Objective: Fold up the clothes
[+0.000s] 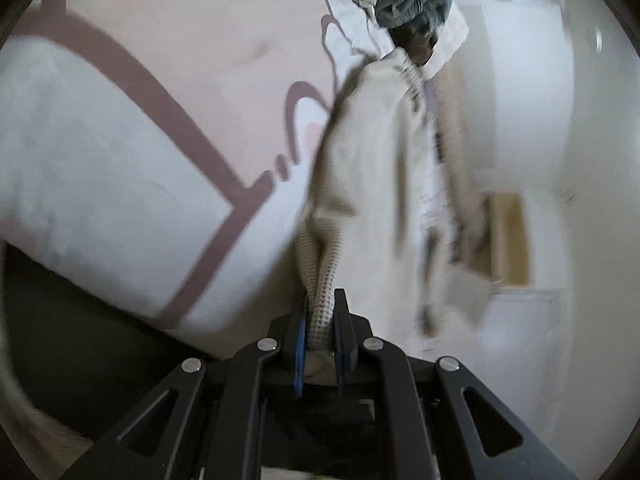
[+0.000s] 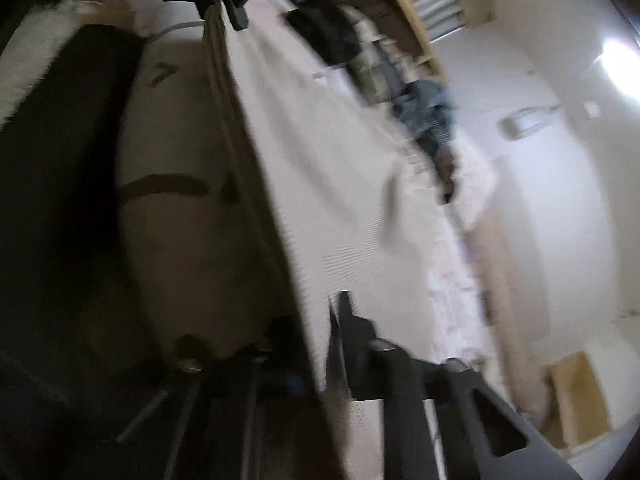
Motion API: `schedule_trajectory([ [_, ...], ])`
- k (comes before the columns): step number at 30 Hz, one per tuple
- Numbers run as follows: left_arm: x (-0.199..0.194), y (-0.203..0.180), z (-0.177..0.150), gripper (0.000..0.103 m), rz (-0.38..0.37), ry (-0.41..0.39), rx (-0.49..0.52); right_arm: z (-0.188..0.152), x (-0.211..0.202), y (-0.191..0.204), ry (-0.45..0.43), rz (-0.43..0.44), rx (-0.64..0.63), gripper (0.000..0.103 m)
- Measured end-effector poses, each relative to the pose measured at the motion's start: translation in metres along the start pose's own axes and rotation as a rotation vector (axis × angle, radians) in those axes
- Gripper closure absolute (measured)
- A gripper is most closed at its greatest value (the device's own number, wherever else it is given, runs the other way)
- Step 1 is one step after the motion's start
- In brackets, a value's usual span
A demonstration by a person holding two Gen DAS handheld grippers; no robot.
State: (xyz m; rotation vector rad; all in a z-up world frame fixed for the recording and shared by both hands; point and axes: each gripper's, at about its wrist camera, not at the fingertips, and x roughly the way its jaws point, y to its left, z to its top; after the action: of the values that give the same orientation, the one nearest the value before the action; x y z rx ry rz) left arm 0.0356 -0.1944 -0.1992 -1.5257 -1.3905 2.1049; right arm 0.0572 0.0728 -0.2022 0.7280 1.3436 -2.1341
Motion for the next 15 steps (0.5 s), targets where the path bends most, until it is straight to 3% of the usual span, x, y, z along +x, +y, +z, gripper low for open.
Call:
schedule_trajectory([
  [1,-0.005,-0.01,-0.005,0.092,0.094,-0.029,0.089,0.002,0.003,-0.01,0.022,0.079,0.05,0.094],
  [4,-0.019,-0.056,-0.035,0.079,0.406,-0.181,0.492,0.009,0.013,-0.052,0.09,0.319,0.274,0.094],
  [6,-0.024,-0.086,-0.068,0.061,0.562,-0.293,0.782,0.009,0.024,-0.084,0.134,0.471,0.416,0.094],
  [7,-0.023,-0.099,-0.086,0.055,0.604,-0.338,0.918,0.009,0.029,-0.098,0.155,0.527,0.46,0.094],
  [8,-0.02,-0.111,-0.103,0.045,0.617,-0.37,1.043,0.011,0.033,-0.107,0.168,0.564,0.487,0.094],
  [9,-0.015,-0.12,-0.119,0.041,0.623,-0.393,1.146,0.013,0.035,-0.113,0.175,0.585,0.499,0.094],
  [12,0.014,-0.141,-0.153,0.041,0.627,-0.404,1.4,0.018,0.038,-0.129,0.191,0.631,0.527,0.094],
  [15,0.043,-0.152,-0.166,0.041,0.608,-0.363,1.54,0.024,0.036,-0.136,0.191,0.639,0.54,0.094],
])
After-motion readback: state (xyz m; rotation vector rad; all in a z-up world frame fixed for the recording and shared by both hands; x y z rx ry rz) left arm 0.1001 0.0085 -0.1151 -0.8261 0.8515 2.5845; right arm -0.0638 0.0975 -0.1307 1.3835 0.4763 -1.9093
